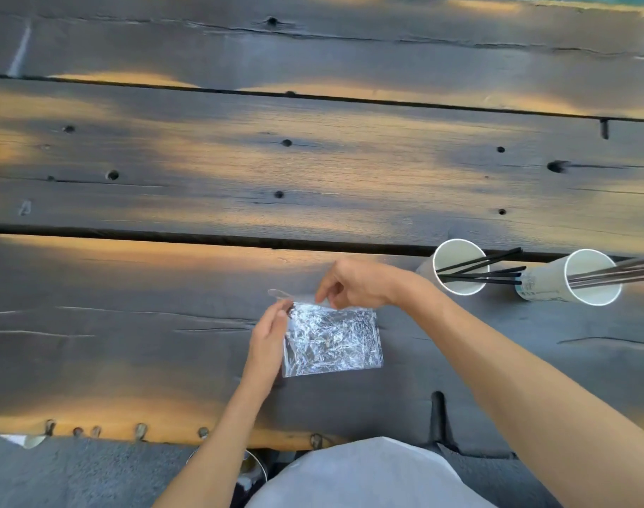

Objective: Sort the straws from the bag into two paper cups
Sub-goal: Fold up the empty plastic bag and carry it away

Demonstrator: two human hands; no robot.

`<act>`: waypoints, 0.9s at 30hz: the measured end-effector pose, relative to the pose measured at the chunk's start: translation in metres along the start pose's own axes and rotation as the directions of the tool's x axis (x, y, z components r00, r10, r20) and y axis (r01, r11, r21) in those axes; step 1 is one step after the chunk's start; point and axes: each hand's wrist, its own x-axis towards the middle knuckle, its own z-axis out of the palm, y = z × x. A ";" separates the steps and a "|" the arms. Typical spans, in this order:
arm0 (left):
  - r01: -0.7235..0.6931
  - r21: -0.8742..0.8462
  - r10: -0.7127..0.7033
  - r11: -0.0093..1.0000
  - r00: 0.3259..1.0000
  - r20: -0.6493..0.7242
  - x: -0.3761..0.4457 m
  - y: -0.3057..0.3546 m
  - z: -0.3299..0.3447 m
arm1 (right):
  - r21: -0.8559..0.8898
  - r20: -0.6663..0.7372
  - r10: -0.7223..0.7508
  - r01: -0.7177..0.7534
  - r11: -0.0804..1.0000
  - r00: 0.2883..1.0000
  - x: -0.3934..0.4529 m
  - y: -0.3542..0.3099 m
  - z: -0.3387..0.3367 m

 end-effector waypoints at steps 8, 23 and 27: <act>0.236 -0.383 -0.264 0.893 0.964 -0.022 0.009 0.000 -0.019 | -0.116 0.074 0.016 -0.007 0.993 0.997 -0.014 0.009 0.056; 0.122 0.289 -0.102 0.949 0.991 -0.084 0.007 -0.004 -0.008 | 0.386 -0.046 0.157 -0.128 0.914 0.987 -0.021 0.052 0.103; 0.058 0.476 -0.011 0.878 0.995 -0.102 0.005 -0.009 -0.007 | 0.726 -0.086 0.317 -0.158 0.669 0.945 -0.027 0.059 0.106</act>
